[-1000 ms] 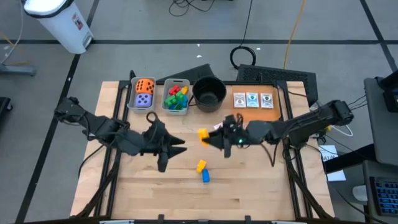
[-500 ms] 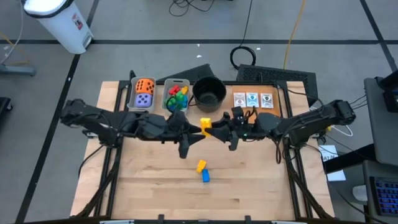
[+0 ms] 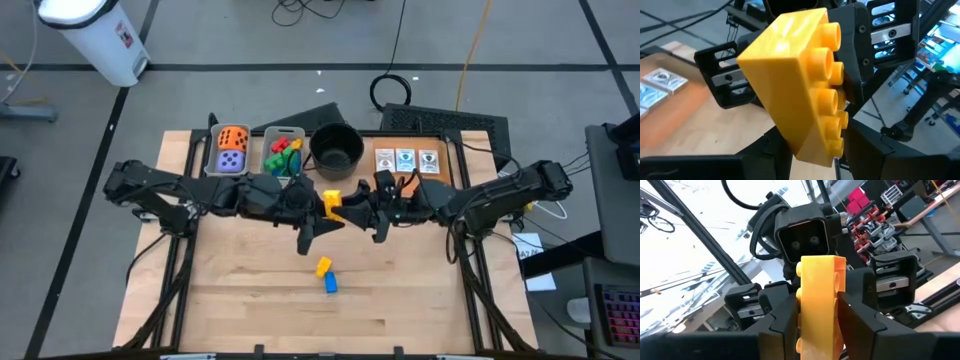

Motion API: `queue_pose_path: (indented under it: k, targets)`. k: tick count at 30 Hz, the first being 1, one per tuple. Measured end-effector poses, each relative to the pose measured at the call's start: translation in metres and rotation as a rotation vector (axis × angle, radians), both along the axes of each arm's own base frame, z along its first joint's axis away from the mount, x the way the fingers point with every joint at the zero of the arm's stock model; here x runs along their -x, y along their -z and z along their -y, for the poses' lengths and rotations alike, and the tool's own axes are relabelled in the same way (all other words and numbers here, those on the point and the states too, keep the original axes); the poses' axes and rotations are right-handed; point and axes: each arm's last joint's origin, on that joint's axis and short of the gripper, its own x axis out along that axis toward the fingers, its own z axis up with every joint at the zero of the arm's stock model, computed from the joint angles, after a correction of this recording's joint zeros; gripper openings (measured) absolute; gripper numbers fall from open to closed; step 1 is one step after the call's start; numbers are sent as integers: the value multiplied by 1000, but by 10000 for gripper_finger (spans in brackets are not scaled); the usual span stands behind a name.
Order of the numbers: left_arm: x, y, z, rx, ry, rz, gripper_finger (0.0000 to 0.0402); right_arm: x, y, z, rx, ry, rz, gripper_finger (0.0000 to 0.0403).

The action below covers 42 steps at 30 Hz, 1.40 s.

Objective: Pick & Place Toys
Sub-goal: Put the yellow game piece into the right gray bin

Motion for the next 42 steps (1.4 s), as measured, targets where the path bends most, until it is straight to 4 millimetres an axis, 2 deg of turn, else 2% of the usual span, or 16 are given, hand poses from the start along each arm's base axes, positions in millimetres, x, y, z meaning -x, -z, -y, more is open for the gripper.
queue_pose_path:
  k: [14, 28, 35, 42]
  targets:
    - [0, -9, 3, -57, 128, 92, 156, 0, -1, -2, 35, -47, 13, 114]
    - [0, -9, 5, -42, 189, 93, 155, 0, 0, -3, 46, -75, 5, 111]
    - [1, -8, 5, -30, 213, 89, 100, 0, 1, -3, 55, -84, 2, 114]
    - [1, -7, 6, -32, 234, 77, 99, 0, 1, -3, 75, -88, 4, 114]
